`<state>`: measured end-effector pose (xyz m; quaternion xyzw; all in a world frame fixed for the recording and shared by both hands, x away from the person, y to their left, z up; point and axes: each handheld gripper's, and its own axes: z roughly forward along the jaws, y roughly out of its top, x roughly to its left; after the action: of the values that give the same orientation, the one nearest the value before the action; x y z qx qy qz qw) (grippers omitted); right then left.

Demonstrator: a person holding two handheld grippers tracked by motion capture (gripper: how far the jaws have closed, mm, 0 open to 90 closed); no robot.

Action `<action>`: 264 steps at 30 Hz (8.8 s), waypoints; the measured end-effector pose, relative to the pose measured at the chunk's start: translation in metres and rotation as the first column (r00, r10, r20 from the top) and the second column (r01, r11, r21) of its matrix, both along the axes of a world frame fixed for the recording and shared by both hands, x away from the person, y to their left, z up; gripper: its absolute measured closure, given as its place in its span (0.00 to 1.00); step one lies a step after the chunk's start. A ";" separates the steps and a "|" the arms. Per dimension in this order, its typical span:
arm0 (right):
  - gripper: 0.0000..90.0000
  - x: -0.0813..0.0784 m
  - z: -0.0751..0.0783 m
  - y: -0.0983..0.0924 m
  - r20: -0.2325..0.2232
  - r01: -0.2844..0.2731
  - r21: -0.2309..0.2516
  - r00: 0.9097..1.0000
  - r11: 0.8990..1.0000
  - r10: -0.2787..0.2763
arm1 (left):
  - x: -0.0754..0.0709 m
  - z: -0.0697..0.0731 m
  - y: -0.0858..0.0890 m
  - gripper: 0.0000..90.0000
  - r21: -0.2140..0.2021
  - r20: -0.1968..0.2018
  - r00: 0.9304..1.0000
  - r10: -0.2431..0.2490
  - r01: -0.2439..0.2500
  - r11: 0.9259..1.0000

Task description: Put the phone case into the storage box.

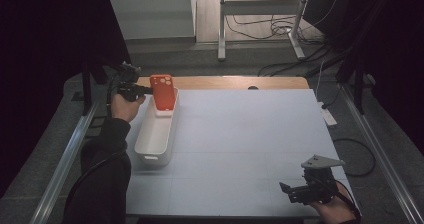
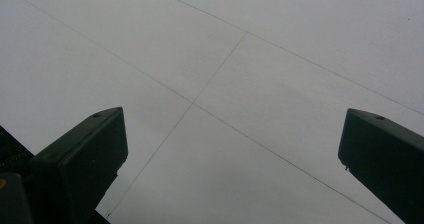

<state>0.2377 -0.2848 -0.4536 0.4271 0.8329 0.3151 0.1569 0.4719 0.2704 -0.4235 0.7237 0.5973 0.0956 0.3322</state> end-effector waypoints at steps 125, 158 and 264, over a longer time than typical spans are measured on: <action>0.00 -0.001 0.000 0.001 0.005 0.002 -0.009 1.000 1.000 -0.002 | -0.071 -0.015 -0.025 0.01 0.062 0.184 0.945 -0.270 0.263 0.963; 0.00 -0.002 0.001 0.000 0.016 0.010 -0.004 1.000 1.000 -0.010 | -0.114 -0.020 -0.041 0.01 0.062 0.203 0.922 -0.330 0.324 0.944; 0.00 -0.002 0.001 0.001 0.012 0.015 -0.014 1.000 1.000 -0.014 | -0.277 -0.043 -0.003 0.00 0.070 0.198 0.941 -0.276 0.267 0.961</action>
<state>0.2358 -0.2840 -0.4528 0.4302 0.8310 0.3106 0.1671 0.1945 0.2670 -0.4669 0.7921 0.4521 0.1358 0.3870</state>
